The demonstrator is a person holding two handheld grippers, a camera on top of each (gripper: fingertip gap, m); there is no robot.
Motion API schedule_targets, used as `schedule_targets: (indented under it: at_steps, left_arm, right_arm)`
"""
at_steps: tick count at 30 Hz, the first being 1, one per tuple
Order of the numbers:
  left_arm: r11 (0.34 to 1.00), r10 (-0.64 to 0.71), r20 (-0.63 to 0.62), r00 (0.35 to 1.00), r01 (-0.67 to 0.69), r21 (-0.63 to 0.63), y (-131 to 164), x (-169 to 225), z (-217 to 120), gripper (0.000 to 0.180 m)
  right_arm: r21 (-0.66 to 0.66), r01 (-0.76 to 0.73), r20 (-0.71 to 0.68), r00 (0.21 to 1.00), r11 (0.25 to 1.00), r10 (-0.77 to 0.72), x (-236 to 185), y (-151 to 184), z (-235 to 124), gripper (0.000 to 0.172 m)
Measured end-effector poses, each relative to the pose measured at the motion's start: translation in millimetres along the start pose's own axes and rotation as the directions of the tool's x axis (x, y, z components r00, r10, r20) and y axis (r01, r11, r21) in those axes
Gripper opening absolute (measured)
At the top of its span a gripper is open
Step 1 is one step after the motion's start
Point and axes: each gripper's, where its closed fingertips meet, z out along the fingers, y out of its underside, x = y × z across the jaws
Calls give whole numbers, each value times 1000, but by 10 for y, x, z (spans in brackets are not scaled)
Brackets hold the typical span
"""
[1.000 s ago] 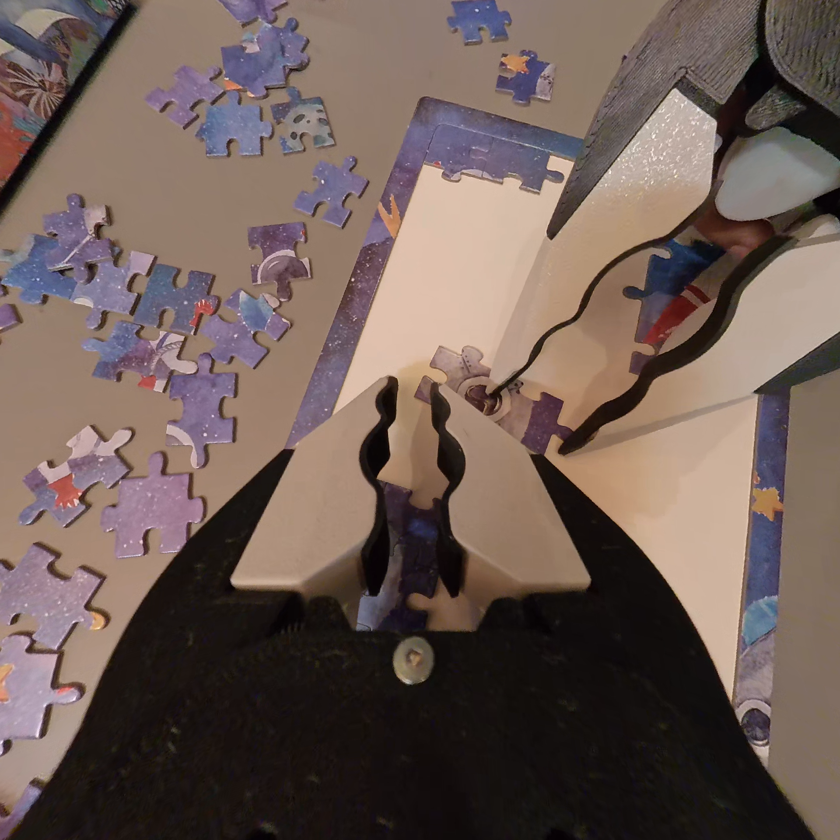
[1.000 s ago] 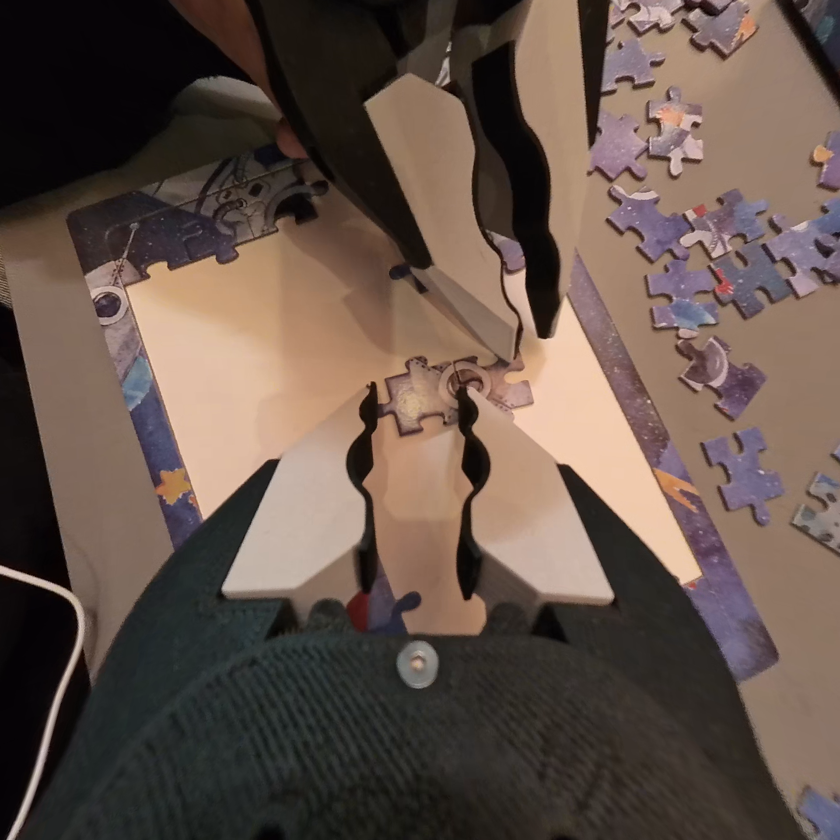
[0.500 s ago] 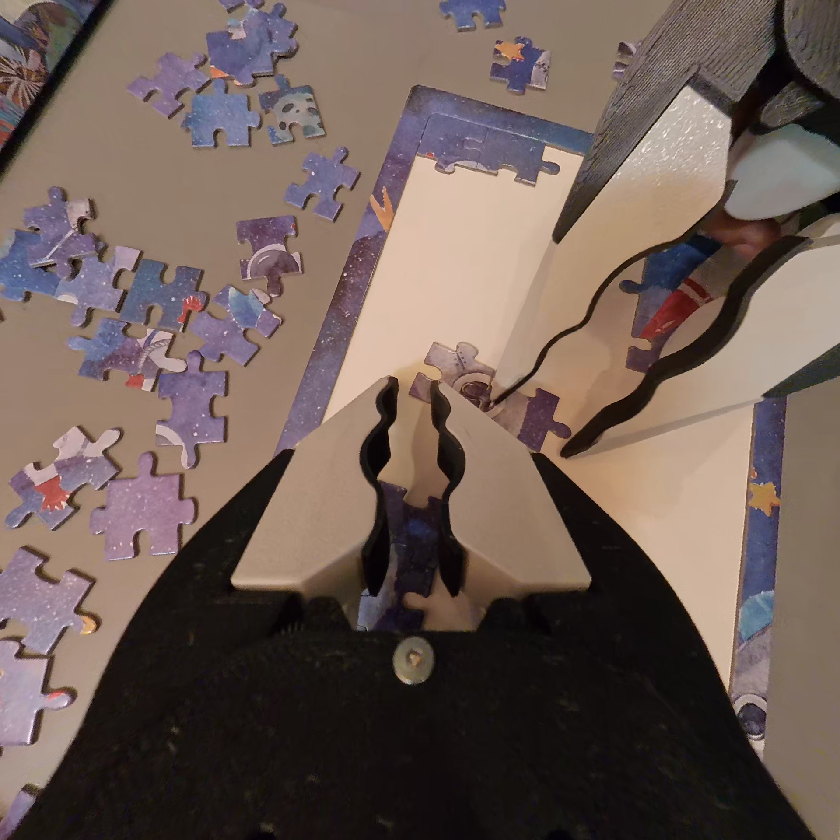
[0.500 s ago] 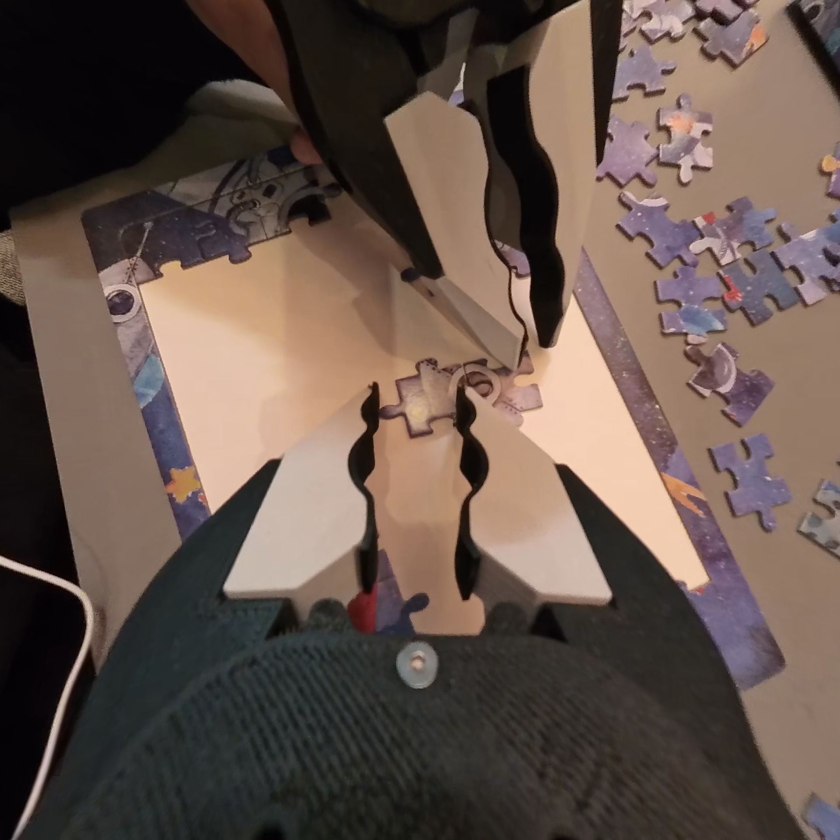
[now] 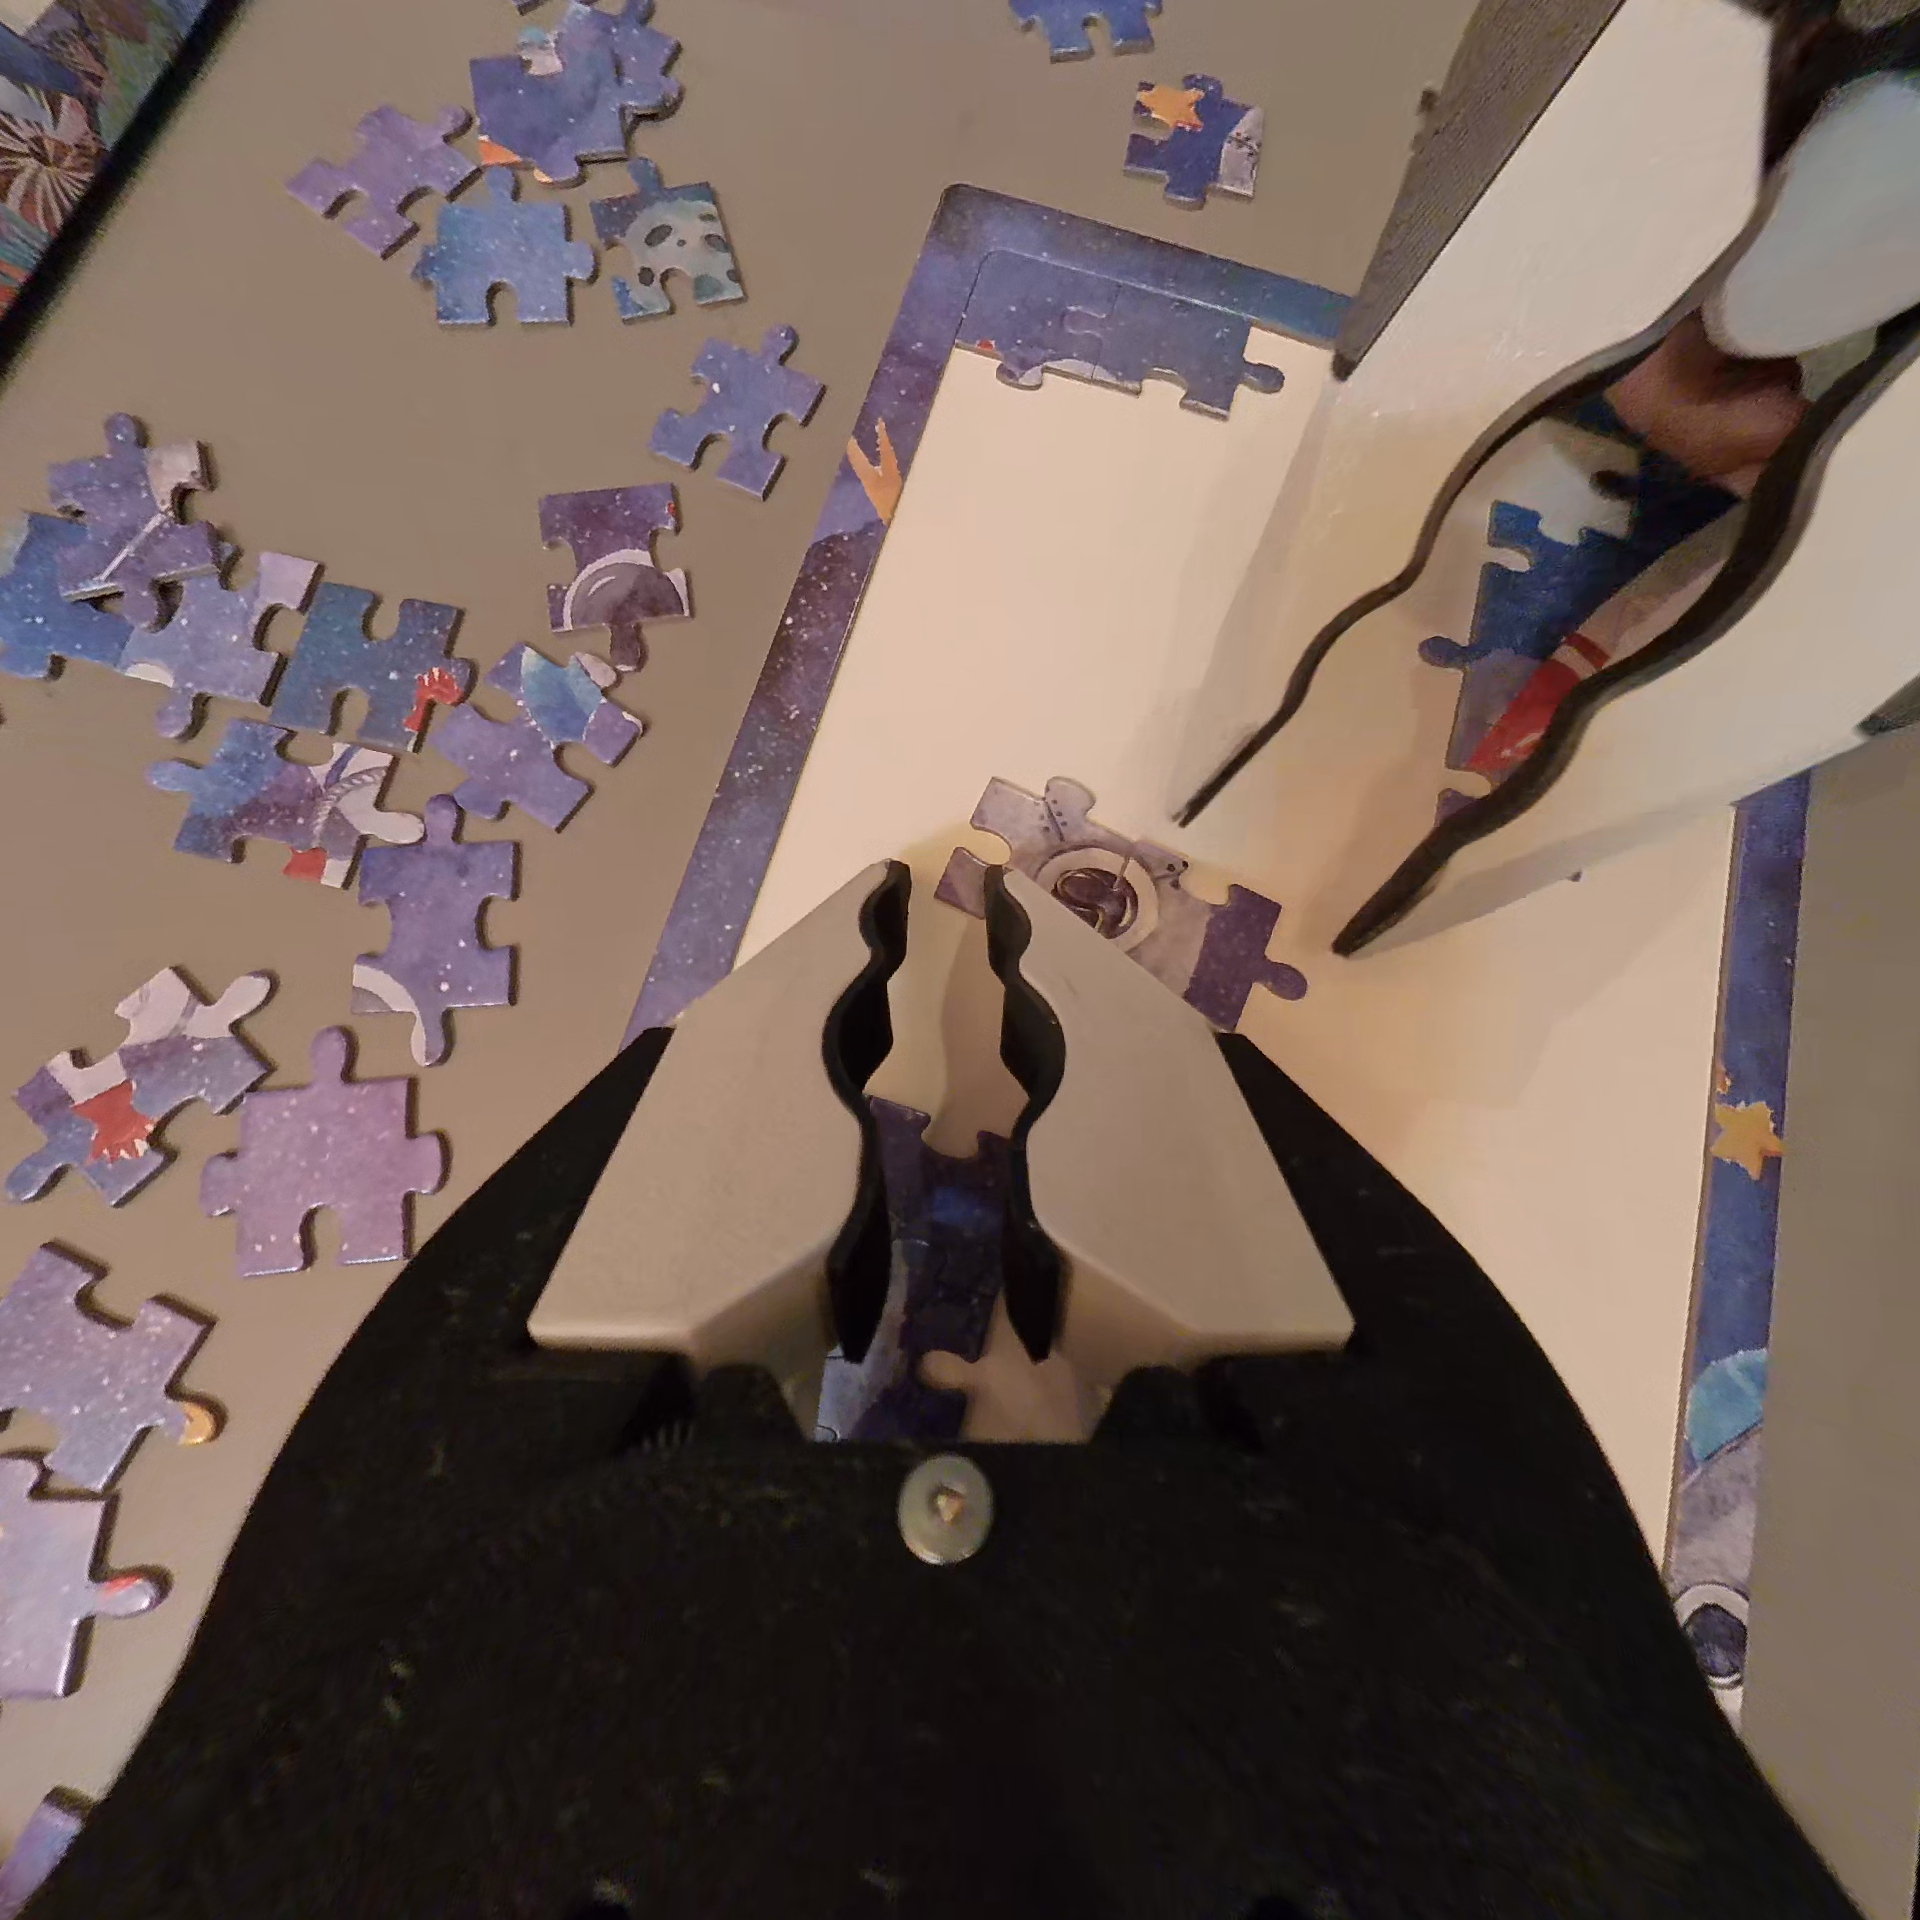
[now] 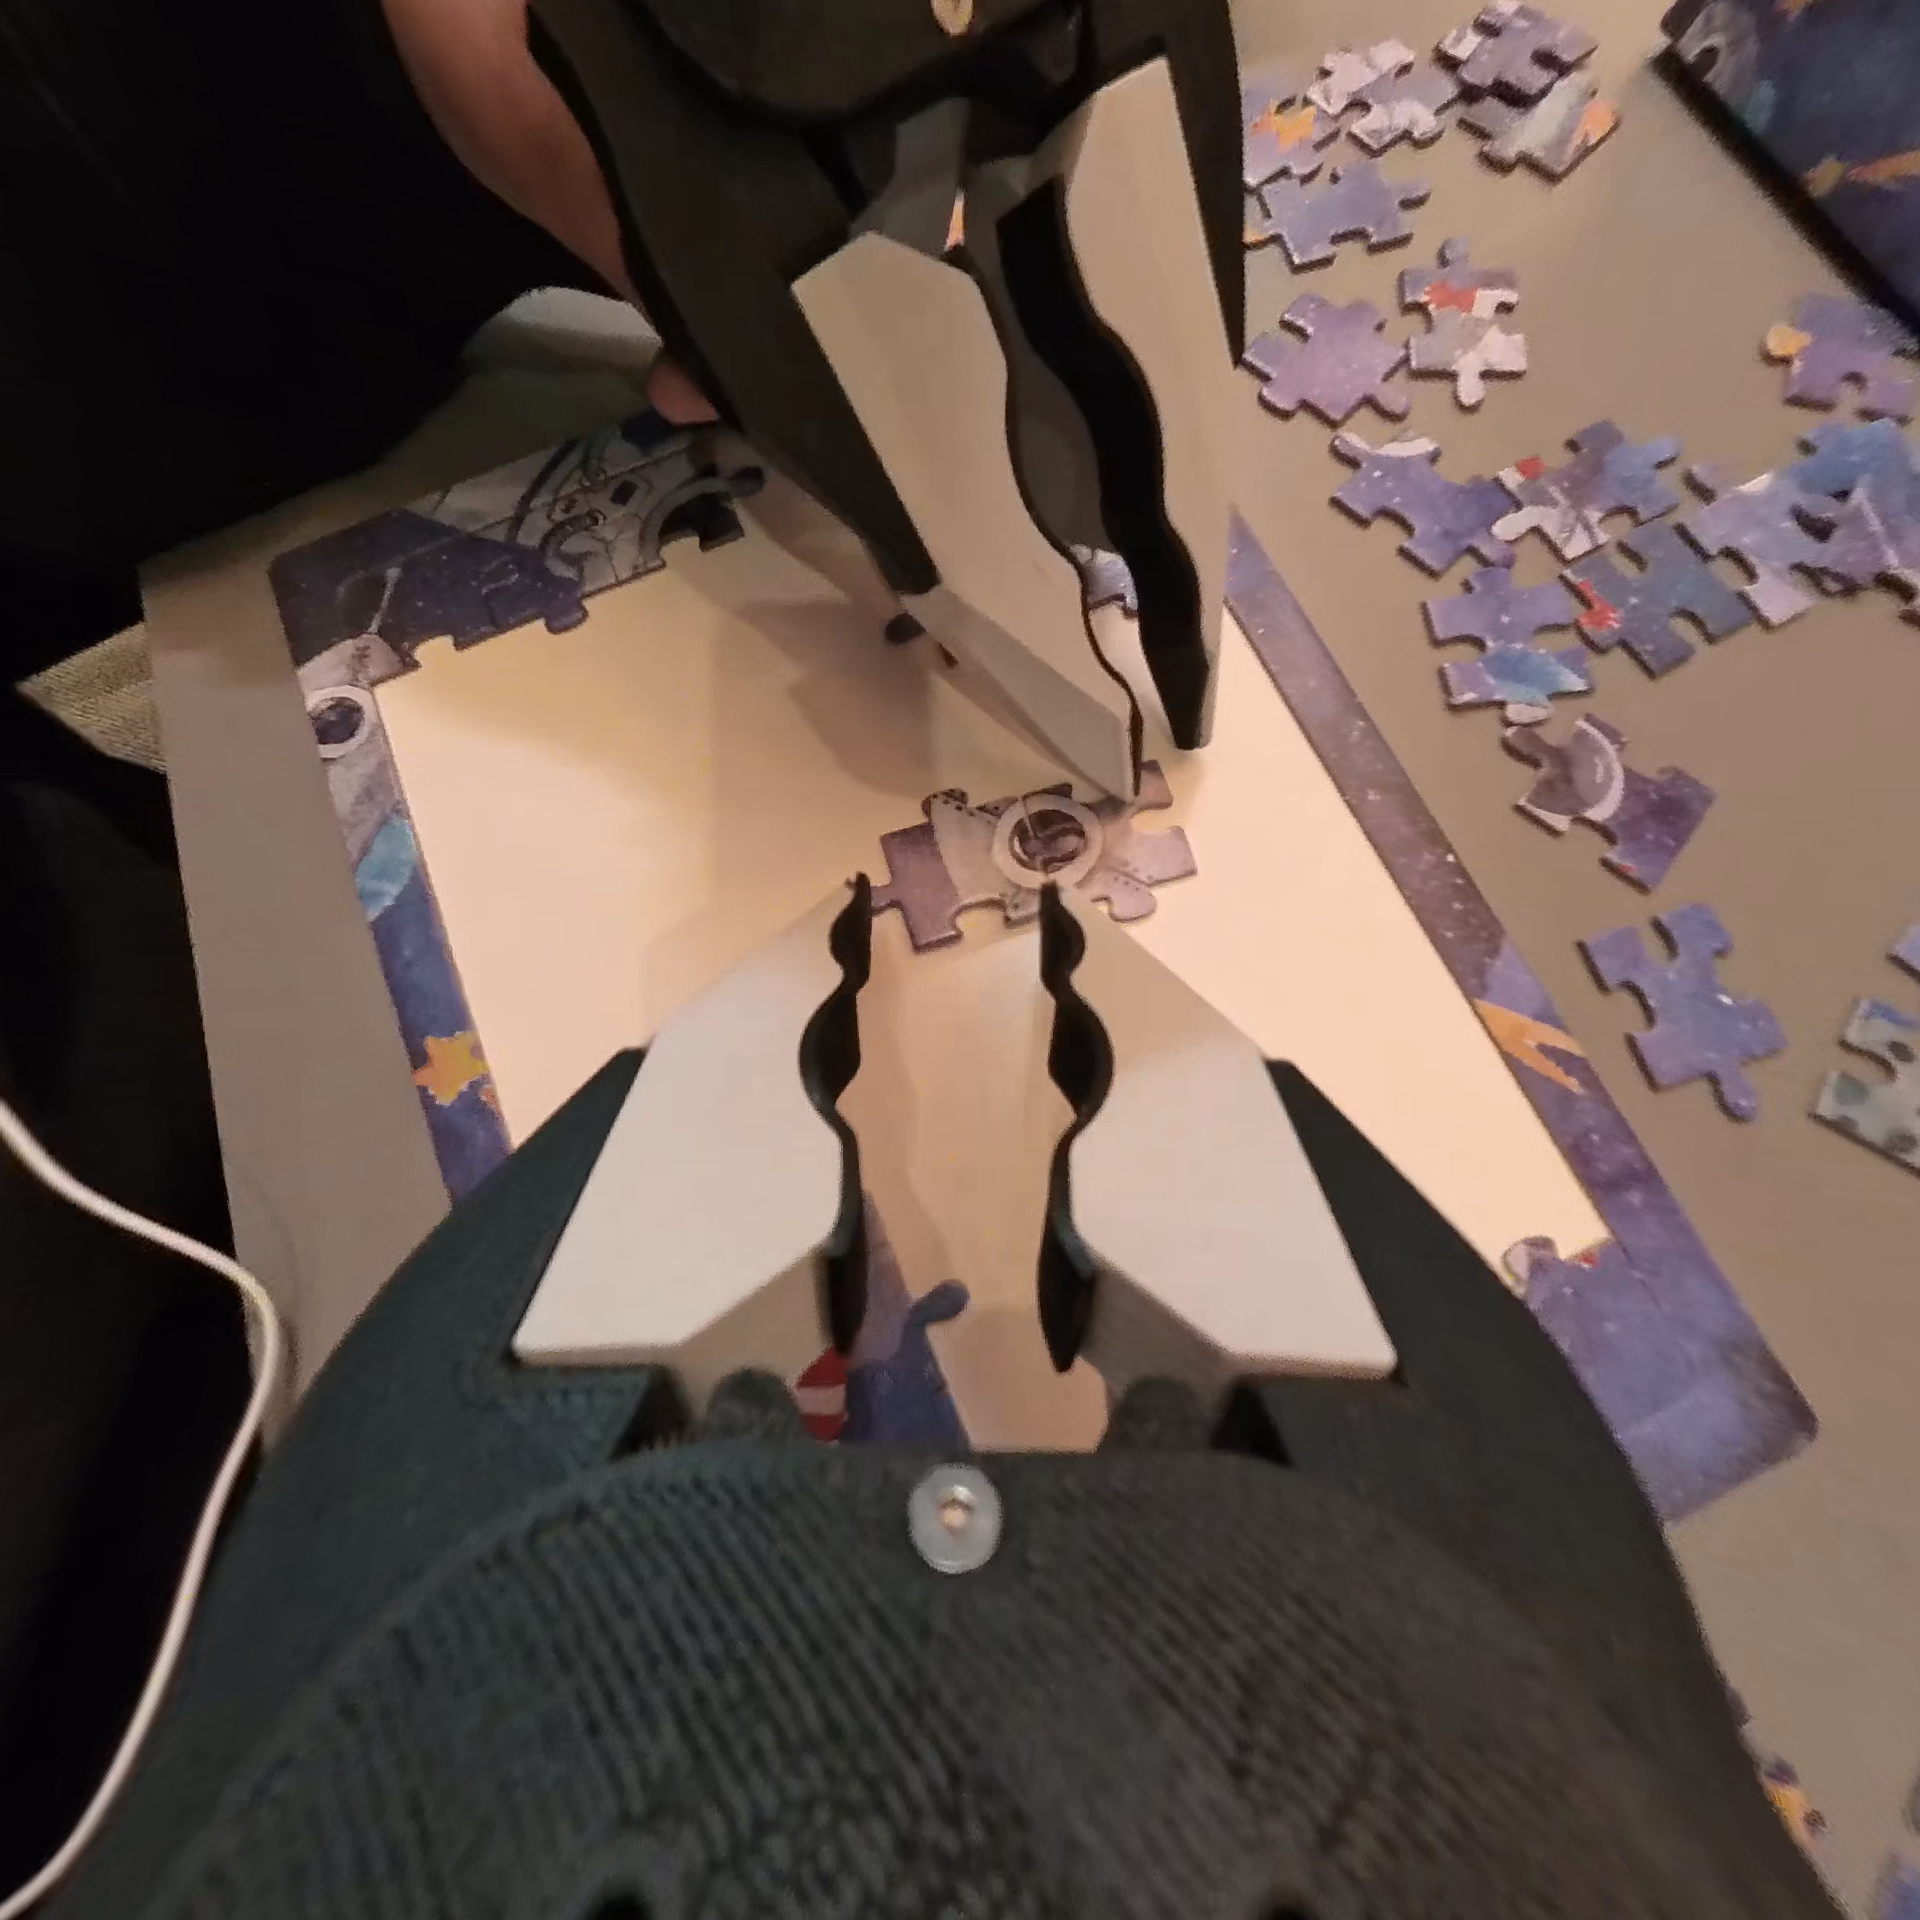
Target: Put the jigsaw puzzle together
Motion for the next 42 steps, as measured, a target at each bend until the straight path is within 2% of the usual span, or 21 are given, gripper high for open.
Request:
schedule_targets:
  at_steps: [7, 13, 19, 25, 31, 35, 39, 42]
  left_arm:
    - [1000, -3, -2, 1000, 3, -1, 2, 1, 0, 14]
    - [1000, -5, -3, 1000, 5, -1, 4, -1, 0, 14]
    - [1000, -5, -3, 1000, 5, -2, 5, -1, 0, 14]
    - [1000, -9, -7, 1000, 9, -3, 9, 2, 0, 14]
    - [1000, -3, -8, 1000, 3, -5, 10, 15, 6, 13]
    - [1000, -4, -6, 1000, 4, -5, 11, 10, 5, 14]
    - [1000, -4, -2, 1000, 4, -5, 11, 0, 2, 16]
    - [1000, 2, 6, 1000, -2, 0, -1, -13, -10, 14]
  right_arm:
    - [-42, 49, -9, 999, 998, -49, -84, 60, 127, 35]
    - [-53, -10, 17, 1000, 999, 11, -89, 51, 120, 35]
    - [-82, 37, 1, 999, 996, -37, -98, 24, 164, 39]
    - [-107, 29, -40, 999, 994, -34, -56, 17, 189, 30]
    - [-96, 31, -92, 995, 995, -40, -38, -8, 227, 29]
    - [-104, 12, -50, 999, 995, -18, -66, 5, 186, 32]
    - [-13, -62, 2, 998, 998, 62, -118, -69, 78, 32]
    - [-67, -55, -8, 998, 996, 54, -140, 62, 126, 39]
